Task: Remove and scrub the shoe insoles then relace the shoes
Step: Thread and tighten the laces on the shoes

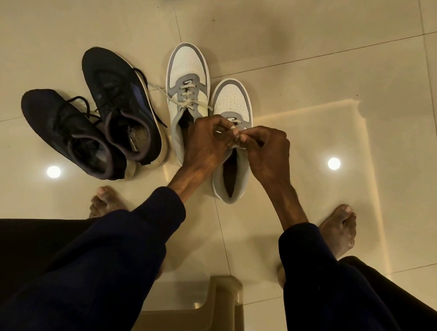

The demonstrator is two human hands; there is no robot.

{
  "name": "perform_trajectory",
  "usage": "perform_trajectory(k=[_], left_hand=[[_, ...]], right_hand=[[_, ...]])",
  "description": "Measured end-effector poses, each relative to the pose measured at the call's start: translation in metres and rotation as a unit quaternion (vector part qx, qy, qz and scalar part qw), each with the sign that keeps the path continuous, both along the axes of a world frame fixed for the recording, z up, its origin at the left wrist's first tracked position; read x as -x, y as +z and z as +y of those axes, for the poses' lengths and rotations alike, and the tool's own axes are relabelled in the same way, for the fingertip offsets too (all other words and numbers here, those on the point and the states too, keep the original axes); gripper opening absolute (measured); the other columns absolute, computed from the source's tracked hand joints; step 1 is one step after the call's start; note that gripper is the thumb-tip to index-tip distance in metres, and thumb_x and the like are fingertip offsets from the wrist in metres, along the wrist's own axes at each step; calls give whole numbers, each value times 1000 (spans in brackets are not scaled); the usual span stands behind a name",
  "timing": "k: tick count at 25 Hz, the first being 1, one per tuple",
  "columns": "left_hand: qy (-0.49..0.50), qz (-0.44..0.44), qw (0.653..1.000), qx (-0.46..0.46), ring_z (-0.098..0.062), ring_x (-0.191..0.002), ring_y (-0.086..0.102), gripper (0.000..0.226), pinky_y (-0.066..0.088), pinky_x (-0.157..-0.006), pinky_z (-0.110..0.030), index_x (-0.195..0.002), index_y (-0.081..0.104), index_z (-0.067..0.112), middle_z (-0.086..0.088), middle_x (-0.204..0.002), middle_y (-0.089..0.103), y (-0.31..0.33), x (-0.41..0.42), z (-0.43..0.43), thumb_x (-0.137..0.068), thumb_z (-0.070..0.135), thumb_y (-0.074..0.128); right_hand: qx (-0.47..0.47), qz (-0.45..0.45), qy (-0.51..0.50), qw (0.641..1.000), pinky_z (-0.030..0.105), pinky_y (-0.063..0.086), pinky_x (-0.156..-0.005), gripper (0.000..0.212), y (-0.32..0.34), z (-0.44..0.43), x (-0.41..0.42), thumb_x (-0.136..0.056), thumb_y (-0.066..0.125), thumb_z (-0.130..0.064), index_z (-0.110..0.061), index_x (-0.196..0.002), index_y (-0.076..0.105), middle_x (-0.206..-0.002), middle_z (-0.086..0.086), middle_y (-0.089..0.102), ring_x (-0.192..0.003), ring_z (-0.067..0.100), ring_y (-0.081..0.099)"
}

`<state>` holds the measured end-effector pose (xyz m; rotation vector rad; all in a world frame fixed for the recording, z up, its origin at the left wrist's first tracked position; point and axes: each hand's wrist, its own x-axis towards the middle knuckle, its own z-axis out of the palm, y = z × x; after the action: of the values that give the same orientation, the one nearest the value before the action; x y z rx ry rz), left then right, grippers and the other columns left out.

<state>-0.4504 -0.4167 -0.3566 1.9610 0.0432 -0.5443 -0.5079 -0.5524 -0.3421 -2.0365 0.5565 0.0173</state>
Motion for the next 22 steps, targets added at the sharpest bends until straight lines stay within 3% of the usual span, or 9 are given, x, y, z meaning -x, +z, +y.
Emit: perform_trajectory(k=[2, 5, 8, 11, 17, 22], left_hand=[[11, 12, 1000, -8, -8, -77, 73, 9, 64, -75, -34, -90, 76, 19, 11, -80, 74, -1, -2, -3, -87, 26, 81], [31, 51, 998, -14, -10, -74, 75, 7, 64, -74, -36, -85, 76, 21, 9, -78, 75, -2, -5, -5, -86, 23, 83], [69, 102, 992, -9, -16, -73, 75, 17, 64, -77, -40, -73, 74, 28, 3, -74, 76, -4, -11, -6, -85, 20, 83], [104, 145, 984, -9, -17, -67, 72, 18, 63, -73, -37, -68, 76, 25, 0, -70, 76, -6, -14, -7, -81, 19, 86], [142, 204, 968, 23, -17, -55, 66, 19, 54, -61, -26, -68, 74, 13, -8, -66, 72, -10, -16, 4, -84, 16, 83], [125, 228, 965, 37, -23, -69, 72, 9, 58, -74, -33, -77, 78, 12, -9, -76, 76, -10, -10, 3, -83, 14, 84]], right_hand=[[-52, 5, -50, 997, 17, 57, -69, 16, 1, -2, 3, -87, 79, -17, -7, -97, 73, -81, 0, 75, -72, 4, 71], [-84, -2, -48, 995, 21, 58, -69, 18, 0, -1, 5, -85, 80, -15, -8, -97, 68, -80, -1, 76, -73, 6, 73], [-57, -3, 3, 998, 12, 53, -78, 12, 0, 1, 7, -84, 81, -13, -13, -94, 75, -88, -8, 73, -82, -3, 68], [-35, 18, 28, 999, 10, 50, -81, 13, -1, 3, 10, -82, 84, -17, -16, -94, 77, -90, -10, 72, -85, -4, 65], [-19, 26, -61, 998, 16, 51, -71, 3, 1, -8, 19, -89, 77, -16, -15, -88, 75, -84, -8, 70, -82, 1, 65], [-48, 47, -36, 997, 21, 58, -73, 8, 2, -5, 24, -85, 82, -17, -18, -87, 74, -83, -9, 72, -80, 3, 68]])
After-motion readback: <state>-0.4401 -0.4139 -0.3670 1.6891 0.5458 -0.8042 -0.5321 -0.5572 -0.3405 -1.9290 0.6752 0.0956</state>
